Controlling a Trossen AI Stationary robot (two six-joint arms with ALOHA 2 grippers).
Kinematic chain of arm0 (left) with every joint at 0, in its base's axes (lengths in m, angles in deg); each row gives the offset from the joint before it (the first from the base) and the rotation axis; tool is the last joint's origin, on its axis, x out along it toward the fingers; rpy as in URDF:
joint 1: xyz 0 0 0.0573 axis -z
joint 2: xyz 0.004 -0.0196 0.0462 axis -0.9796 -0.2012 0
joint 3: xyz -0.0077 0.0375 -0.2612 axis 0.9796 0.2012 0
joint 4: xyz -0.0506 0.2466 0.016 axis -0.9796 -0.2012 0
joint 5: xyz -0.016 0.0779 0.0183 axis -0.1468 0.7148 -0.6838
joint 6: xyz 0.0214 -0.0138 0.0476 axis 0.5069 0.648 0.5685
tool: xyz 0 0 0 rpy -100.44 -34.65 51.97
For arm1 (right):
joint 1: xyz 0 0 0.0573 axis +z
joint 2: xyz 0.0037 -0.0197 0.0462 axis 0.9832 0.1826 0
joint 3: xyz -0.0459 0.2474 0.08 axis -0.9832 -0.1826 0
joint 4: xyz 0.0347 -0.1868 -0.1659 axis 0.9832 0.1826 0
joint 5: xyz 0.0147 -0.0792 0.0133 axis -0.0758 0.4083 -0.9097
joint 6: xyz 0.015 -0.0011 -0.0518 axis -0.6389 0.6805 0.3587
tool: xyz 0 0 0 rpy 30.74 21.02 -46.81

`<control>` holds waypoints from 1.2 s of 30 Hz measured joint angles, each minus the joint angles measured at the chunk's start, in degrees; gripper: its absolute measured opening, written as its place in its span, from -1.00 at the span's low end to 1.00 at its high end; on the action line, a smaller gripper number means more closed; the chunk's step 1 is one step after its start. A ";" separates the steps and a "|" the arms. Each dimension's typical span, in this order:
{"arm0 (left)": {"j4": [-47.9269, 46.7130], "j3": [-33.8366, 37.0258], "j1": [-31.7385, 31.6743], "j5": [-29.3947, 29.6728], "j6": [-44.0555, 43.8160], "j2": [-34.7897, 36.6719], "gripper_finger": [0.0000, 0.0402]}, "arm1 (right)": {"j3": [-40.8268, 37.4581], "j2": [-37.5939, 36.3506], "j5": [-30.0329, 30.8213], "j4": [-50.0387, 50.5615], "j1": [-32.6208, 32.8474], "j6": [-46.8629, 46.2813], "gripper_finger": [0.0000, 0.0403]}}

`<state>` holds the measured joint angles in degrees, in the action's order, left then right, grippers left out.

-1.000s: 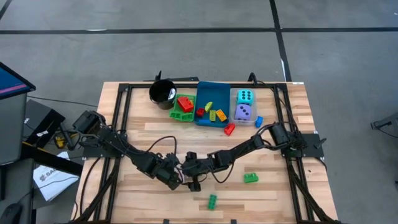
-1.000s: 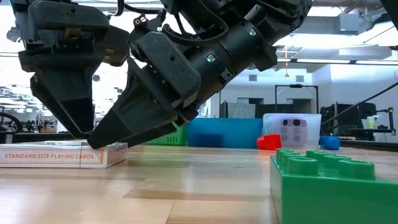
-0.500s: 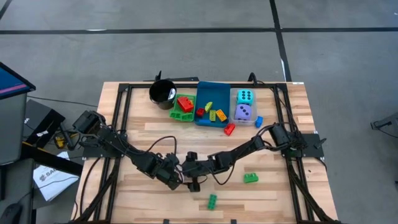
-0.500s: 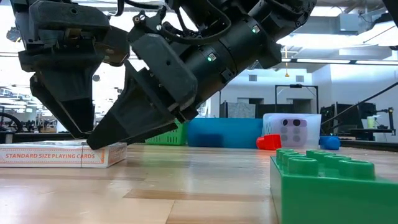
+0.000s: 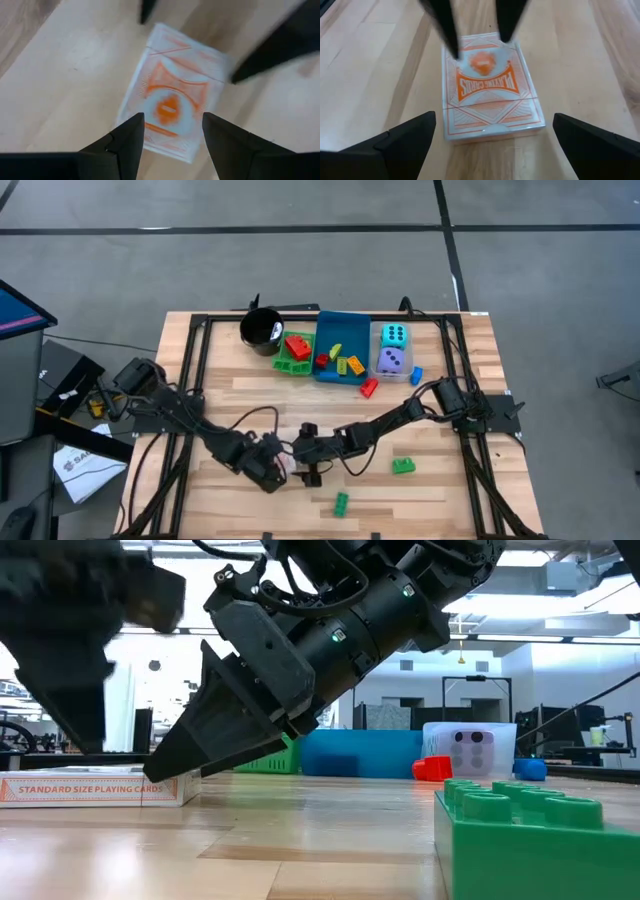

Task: Pick & Place Toys
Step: Put the orange deck of cards into the black bucket

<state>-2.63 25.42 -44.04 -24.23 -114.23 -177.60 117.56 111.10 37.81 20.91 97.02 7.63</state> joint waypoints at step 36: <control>-2.59 12.66 6.10 16.53 -14.38 27.25 -0.28 | 20.43 10.13 -4.52 18.38 1.53 -2.43 0.49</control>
<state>-5.22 38.08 -37.95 -7.71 -128.61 -150.35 137.99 121.23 33.29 39.28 98.55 5.21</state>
